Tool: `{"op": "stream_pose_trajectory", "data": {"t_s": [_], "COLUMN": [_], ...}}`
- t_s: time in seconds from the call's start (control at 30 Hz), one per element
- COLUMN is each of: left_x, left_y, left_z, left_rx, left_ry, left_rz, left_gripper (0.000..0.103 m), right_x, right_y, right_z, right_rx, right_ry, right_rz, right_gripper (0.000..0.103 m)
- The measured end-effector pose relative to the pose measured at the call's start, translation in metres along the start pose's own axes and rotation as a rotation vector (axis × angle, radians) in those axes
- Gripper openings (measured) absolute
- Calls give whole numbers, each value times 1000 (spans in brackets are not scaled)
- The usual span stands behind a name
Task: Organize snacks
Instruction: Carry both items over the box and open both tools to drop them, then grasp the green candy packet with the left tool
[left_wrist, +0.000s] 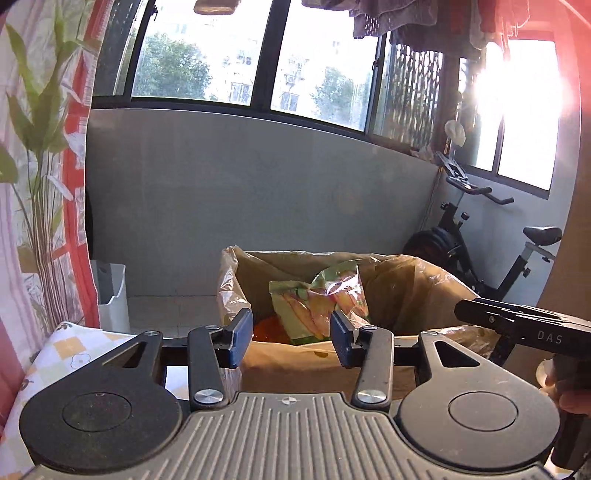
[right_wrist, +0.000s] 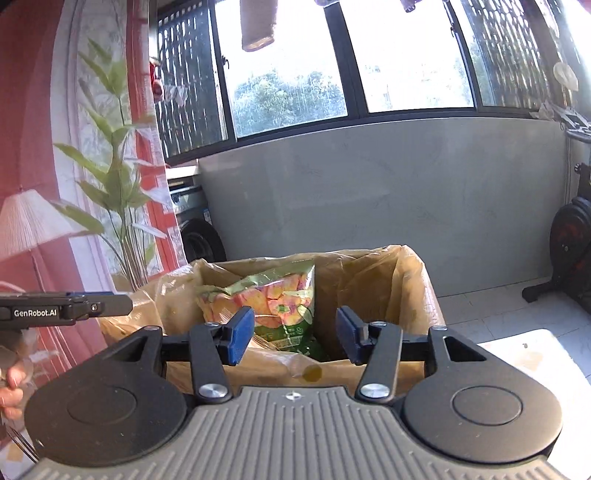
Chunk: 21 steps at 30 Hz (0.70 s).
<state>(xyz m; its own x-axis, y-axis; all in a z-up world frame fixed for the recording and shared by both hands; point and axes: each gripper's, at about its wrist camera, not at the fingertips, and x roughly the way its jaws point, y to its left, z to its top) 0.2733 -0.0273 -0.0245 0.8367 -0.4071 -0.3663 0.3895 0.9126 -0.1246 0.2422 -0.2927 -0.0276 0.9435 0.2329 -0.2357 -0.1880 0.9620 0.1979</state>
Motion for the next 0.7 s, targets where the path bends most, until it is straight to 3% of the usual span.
{"op": "stream_pose_trajectory", "data": {"t_s": [0.1,0.13,0.33,0.47,0.6,0.7], "left_x": [-16,-19,-21,-8,10,28], "left_y": [0,0,5,14,18,26], "left_z": [-15,-21,-57,-82,-102,-120], "left_rx": [2,-2,-56,-94,-50,-79], "left_ry": [10,19,98,179,258,319], "left_rz": [-27,-34,-64,-58,-73,-54], "left_gripper": [49,49,49,48,48,48], "right_x": [-15,-21,-40,-44,-37,-28], "right_y": [10,13,29,31,24,17], "right_z": [-12,-18,-51,-75,-101,-121], "right_rx": [11,13,-51,-86,-96,-96], "right_ry": [-46,-56,-54,-11,78,146], "right_rz": [23,45,69,32,6,-7], "right_gripper": [55,60,61,61,61,61]}}
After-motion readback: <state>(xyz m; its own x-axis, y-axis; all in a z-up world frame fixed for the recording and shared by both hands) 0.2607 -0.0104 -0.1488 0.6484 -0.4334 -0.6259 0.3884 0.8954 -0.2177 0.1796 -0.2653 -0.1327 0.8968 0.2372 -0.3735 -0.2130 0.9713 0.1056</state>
